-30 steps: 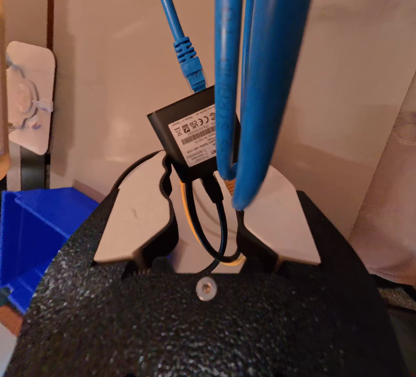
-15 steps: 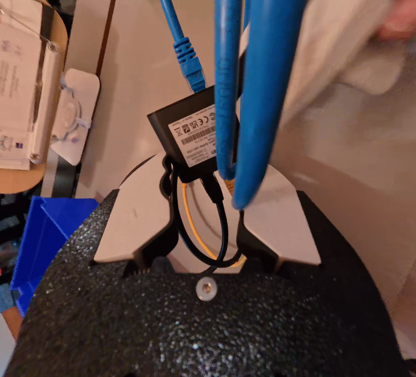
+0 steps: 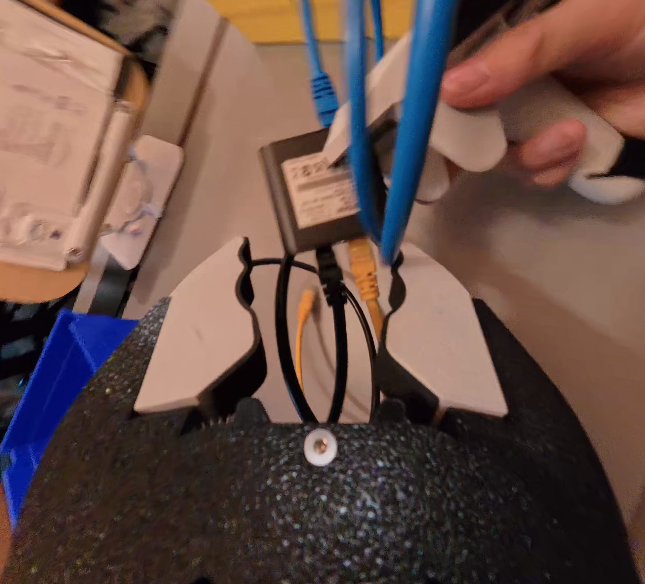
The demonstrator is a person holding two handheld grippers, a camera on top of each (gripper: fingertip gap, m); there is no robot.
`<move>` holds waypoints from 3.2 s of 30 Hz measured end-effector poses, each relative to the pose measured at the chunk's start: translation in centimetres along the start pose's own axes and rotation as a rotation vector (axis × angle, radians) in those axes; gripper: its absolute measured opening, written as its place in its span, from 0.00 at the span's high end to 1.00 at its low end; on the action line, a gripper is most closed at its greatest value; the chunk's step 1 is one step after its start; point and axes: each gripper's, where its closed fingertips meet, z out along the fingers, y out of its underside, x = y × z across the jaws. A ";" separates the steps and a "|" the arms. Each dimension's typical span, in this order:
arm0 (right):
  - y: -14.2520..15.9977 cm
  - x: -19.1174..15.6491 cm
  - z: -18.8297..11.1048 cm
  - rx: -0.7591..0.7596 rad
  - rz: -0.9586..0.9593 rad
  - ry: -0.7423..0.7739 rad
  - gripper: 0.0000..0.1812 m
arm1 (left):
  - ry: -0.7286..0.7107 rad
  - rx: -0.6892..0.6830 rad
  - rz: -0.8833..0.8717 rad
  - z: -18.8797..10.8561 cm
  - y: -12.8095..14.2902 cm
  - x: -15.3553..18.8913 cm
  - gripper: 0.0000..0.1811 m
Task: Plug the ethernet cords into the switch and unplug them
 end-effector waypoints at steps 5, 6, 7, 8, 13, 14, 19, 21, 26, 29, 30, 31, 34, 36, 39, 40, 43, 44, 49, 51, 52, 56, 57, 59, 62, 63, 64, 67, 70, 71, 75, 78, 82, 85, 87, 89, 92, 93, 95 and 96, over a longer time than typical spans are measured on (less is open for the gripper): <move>-2.6 0.2 -1.3 0.171 0.216 -0.080 0.87 | -0.190 0.252 -0.221 -2.8 -1.9 -0.7 0.47; -2.8 0.2 -1.4 0.188 0.241 -0.085 0.87 | -0.231 0.284 -0.227 -3.6 -2.2 -0.7 0.47; -2.9 0.1 -1.5 0.199 0.253 -0.092 0.87 | -0.281 0.295 -0.220 -4.4 -2.2 -0.8 0.48; -3.0 0.0 -1.5 0.197 0.260 -0.102 0.87 | -0.339 0.301 -0.213 -5.3 -2.1 -1.3 0.50; -3.1 -0.8 -1.3 0.203 0.304 -0.154 0.87 | -0.392 0.398 -0.288 -8.8 -3.8 -2.4 0.56; -2.8 -0.9 -1.1 0.192 0.307 -0.151 0.87 | -0.358 0.379 -0.259 -8.2 -4.1 -1.9 0.56; -1.2 -1.8 0.0 0.157 0.310 -0.152 0.87 | -0.342 0.314 -0.139 -4.6 -3.9 -0.6 0.58; -1.1 -2.2 0.1 0.150 0.301 -0.149 0.87 | -0.329 0.309 -0.152 -3.8 -3.3 -0.8 0.61; -0.9 -2.5 0.2 0.161 0.291 -0.139 0.87 | -0.222 0.357 -0.232 -2.3 -3.0 -0.1 0.63; -0.7 -2.3 0.2 0.185 0.343 -0.137 0.87 | -0.266 0.387 -0.208 -1.8 -2.6 -0.5 0.66; -0.7 -2.3 0.2 0.189 0.346 -0.139 0.87 | -0.276 0.412 -0.198 -1.7 -2.5 -0.5 0.66; -0.8 -2.3 0.2 0.192 0.340 -0.138 0.86 | -0.294 0.445 -0.189 -1.6 -2.6 -0.6 0.66; -0.8 -2.7 0.2 0.186 0.342 -0.140 0.86 | -0.326 0.550 -0.169 -1.8 -3.0 -0.6 0.67; -0.8 -3.0 0.2 0.188 0.332 -0.141 0.86 | -0.302 0.587 -0.199 -1.9 -3.1 -0.4 0.67; -0.8 -3.0 0.2 0.175 0.310 -0.124 0.86 | -0.286 0.582 -0.203 -2.1 -3.3 -0.3 0.66; -0.7 -3.1 0.3 0.165 0.329 -0.133 0.86 | -0.296 0.573 -0.192 -2.1 -3.4 -0.4 0.64; -0.5 -3.1 0.4 0.177 0.355 -0.147 0.86 | -0.342 0.546 -0.125 -2.2 -3.4 -0.6 0.66; -0.4 -3.1 0.4 0.173 0.362 -0.150 0.86 | -0.345 0.553 -0.122 -2.2 -3.3 -0.6 0.66; 0.2 -3.0 0.7 0.120 0.296 -0.134 0.86 | -0.329 0.538 -0.160 -2.4 -2.7 -0.5 0.67; 0.6 -2.5 0.9 0.043 0.189 -0.096 0.87 | -0.323 0.496 -0.207 -2.3 -2.1 -1.0 0.67; 0.8 -2.0 0.8 -0.010 0.179 -0.065 0.83 | -0.348 0.488 -0.255 -2.6 -1.6 -1.8 0.67; 1.3 -0.8 -0.9 -0.272 0.127 -0.037 0.73 | -0.455 0.422 -0.360 -5.4 0.4 -5.7 0.67; 1.2 -0.2 -1.7 -0.338 0.081 -0.017 0.74 | -0.471 0.373 -0.334 -5.7 0.9 -6.1 0.67; -0.3 1.8 -3.8 -0.386 -0.045 0.132 0.73 | -0.517 0.280 -0.277 -6.4 1.7 -6.8 0.67; -6.6 3.7 -7.4 -0.234 -0.292 0.436 0.64 | -0.572 0.139 -0.203 -6.8 3.0 -7.3 0.67; -8.6 2.2 -8.0 -0.150 -0.333 0.432 0.63 | -0.578 0.106 -0.178 -6.6 3.2 -7.2 0.67; -9.6 -0.5 -7.9 -0.097 -0.352 0.349 0.67 | -0.569 0.083 -0.149 -6.3 3.3 -6.9 0.67; -8.5 -9.4 -6.3 -0.083 -0.362 0.025 0.76 | -0.521 0.043 -0.088 -4.5 3.1 -5.6 0.67; -5.0 -12.4 -3.7 -0.096 -0.392 -0.058 0.74 | -0.485 0.042 -0.073 -3.0 2.4 -4.4 0.67; -3.7 -11.7 -2.6 -0.101 -0.367 -0.038 0.70 | -0.478 0.041 -0.084 -2.6 2.2 -4.2 0.67; -1.1 -8.1 0.5 -0.047 -0.017 -0.056 0.78 | -0.407 0.102 -0.162 -1.5 1.2 -2.9 0.67; -1.3 -7.1 0.5 0.022 0.074 -0.125 0.87 | -0.360 0.132 -0.189 -1.0 0.8 -1.8 0.67; -0.9 -2.2 0.0 -0.032 -0.082 0.151 0.82 | -0.349 0.203 -0.273 -1.2 0.1 -1.7 0.67; -1.5 -0.3 -0.7 -0.008 -0.062 0.207 0.80 | -0.314 0.274 -0.374 -1.5 -0.4 -2.1 0.67; -1.6 0.3 -0.8 0.004 -0.045 0.192 0.79 | -0.263 0.339 -0.439 -1.8 -0.9 -2.1 0.67; -1.7 1.1 -0.8 0.018 -0.012 0.203 0.67 | -0.187 0.403 -0.510 -1.9 -1.4 -1.8 0.67; -1.2 0.8 -0.4 0.018 0.034 0.138 0.66 | -0.107 0.454 -0.553 -2.0 -1.7 -1.4 0.67; -1.1 0.8 -0.3 0.016 0.044 0.128 0.68 | -0.095 0.451 -0.563 -1.9 -1.6 -1.3 0.67; -1.0 0.1 -0.1 0.036 0.069 0.073 0.73 | -0.077 0.442 -0.583 -1.7 -1.3 -1.3 0.67; -1.1 -0.2 -0.1 0.048 0.087 0.050 0.75 | -0.075 0.435 -0.587 -1.7 -1.1 -1.3 0.67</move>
